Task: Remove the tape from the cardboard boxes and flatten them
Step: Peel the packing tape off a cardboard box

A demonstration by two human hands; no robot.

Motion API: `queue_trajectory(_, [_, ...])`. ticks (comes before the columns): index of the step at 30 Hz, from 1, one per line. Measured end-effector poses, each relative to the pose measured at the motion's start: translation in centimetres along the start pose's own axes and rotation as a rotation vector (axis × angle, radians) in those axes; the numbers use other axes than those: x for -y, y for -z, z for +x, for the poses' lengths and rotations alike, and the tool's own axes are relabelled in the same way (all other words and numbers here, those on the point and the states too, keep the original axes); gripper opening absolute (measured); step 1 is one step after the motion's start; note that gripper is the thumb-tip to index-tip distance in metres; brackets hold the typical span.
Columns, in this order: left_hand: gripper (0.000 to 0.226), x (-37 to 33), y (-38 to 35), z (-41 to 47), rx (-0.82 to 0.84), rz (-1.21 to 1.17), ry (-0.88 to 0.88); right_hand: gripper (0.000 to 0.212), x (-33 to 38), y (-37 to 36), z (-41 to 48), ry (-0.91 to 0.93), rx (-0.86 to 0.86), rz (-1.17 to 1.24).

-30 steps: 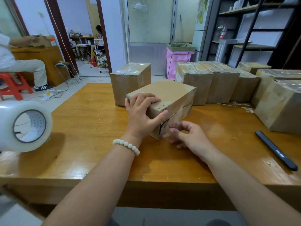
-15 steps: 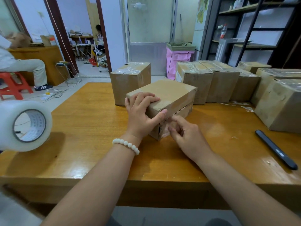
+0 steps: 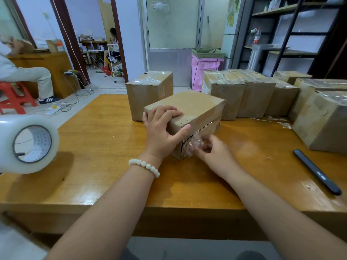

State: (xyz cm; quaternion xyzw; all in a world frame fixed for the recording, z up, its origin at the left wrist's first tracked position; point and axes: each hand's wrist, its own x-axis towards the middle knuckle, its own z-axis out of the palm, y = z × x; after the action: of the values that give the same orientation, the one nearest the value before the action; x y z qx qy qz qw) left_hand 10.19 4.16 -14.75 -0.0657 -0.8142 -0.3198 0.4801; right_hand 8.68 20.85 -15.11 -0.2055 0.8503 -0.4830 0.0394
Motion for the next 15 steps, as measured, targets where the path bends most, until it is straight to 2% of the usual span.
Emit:
queue_trajectory(4, [0.051,-0.1,0.0,0.0,0.002,-0.014,-0.007,0.019,0.1,0.0,0.0,0.019,0.037,0.001])
queue_trajectory(7, [0.055,0.5,0.1,0.0,-0.068,-0.072,-0.008,0.011,0.4,0.3,-0.6,0.057,0.035,0.254])
queue_trajectory(9, [0.048,0.8,0.3,0.2,-0.121,-0.102,0.040,0.014,0.7,0.7,-0.9,0.091,0.030,0.444])
queue_trajectory(11, [0.044,0.8,0.6,0.3,-0.139,-0.115,0.086,0.025,1.4,1.4,-1.0,0.170,-0.017,0.518])
queue_trajectory(13, [0.039,1.0,0.6,0.4,-0.111,-0.136,0.133,0.034,2.8,2.3,-0.8,0.233,-0.067,0.506])
queue_trajectory(15, [0.029,0.9,0.7,0.7,-0.080,-0.243,0.259,0.040,4.7,3.3,-0.2,0.276,-0.103,0.425])
